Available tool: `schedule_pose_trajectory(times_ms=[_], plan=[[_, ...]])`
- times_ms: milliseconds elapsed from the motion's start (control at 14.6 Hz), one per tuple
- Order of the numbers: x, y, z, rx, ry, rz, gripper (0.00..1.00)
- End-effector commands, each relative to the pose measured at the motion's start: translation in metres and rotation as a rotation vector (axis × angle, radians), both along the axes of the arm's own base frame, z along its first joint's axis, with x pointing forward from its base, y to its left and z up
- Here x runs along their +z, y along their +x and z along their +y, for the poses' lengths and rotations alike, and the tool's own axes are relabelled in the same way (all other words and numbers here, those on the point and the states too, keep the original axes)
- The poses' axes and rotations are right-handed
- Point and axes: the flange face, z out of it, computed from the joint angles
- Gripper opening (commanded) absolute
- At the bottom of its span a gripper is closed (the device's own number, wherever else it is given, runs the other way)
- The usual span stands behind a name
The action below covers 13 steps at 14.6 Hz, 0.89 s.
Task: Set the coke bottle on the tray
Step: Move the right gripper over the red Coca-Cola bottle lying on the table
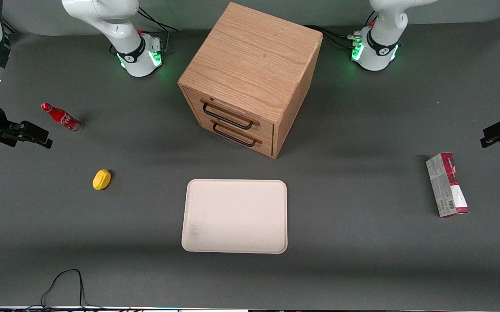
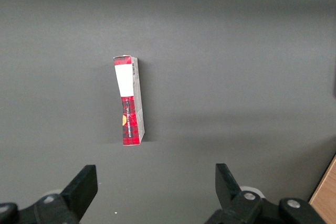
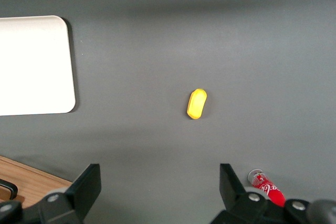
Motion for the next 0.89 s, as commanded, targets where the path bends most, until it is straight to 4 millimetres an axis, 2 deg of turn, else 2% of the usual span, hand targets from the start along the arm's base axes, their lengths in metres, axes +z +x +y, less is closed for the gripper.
schedule_pose_trajectory(times_ms=[0, 206, 343, 412, 480, 824], plan=[[0.001, 0.0, 0.002, -0.028, 0.004, 0.003, 1.0], [0.0, -0.004, 0.002, -0.031, 0.022, 0.018, 1.0], [-0.014, -0.028, -0.011, -0.054, 0.016, 0.099, 1.0], [-0.025, -0.044, -0.038, -0.087, 0.024, 0.123, 1.0], [-0.035, -0.061, -0.052, -0.085, 0.032, 0.128, 1.0], [-0.122, -0.137, -0.101, 0.045, 0.04, 0.088, 1.0]])
